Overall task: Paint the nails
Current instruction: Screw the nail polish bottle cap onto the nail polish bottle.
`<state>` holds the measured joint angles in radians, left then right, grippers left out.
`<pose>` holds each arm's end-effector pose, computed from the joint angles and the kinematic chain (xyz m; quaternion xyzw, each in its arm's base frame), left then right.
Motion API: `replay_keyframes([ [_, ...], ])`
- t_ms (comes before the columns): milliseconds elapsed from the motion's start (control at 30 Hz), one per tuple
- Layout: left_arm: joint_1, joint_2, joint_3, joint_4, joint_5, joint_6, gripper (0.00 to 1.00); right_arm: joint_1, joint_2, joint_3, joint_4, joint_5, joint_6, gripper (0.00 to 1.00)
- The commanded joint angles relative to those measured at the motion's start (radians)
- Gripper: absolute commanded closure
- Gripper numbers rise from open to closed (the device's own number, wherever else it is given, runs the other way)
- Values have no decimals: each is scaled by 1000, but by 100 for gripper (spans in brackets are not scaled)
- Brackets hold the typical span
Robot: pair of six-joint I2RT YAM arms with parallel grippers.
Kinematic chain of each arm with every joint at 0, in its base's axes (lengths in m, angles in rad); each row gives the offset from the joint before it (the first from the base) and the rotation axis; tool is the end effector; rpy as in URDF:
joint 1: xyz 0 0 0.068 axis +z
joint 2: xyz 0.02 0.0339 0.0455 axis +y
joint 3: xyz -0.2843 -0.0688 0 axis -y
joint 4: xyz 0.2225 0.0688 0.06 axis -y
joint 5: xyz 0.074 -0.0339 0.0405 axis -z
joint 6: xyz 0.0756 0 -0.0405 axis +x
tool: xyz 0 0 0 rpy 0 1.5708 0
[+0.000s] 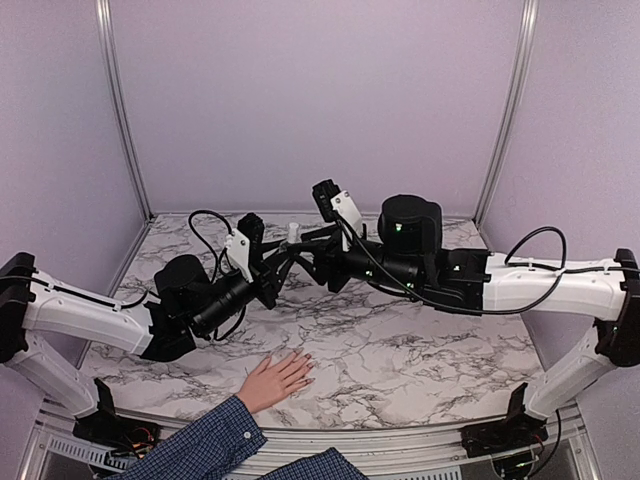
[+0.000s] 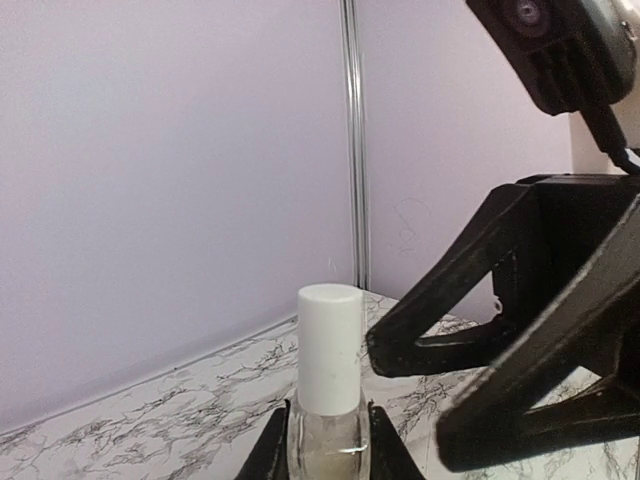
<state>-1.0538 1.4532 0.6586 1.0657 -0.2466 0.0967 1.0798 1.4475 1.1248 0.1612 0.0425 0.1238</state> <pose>0.1778 -0.2754 0.3185 0.2445 0.5571 -0.2978 0.7356 0.1738 0.3183 0.3579 -0.3381 0.6826 0.3533 0.5430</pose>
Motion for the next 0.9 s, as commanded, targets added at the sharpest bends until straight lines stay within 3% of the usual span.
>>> replay_keyframes([
  [0, 9, -44, 2, 44, 23, -20, 100, 7, -76, -9, -6, -32, -36, 51],
  [167, 9, -88, -4, -17, 143, -7, 100, -6, -153, -39, 8, -161, -65, 34],
  [333, 9, -148, -7, -98, 384, 6, 100, -17, -209, -43, -48, -310, -152, 32],
  [600, 11, -206, 16, -199, 838, -42, 100, -14, -260, -13, -172, -656, -341, 39],
  [867, 8, -168, 65, -200, 1092, -164, 100, 37, -249, 41, -273, -807, -444, 50],
])
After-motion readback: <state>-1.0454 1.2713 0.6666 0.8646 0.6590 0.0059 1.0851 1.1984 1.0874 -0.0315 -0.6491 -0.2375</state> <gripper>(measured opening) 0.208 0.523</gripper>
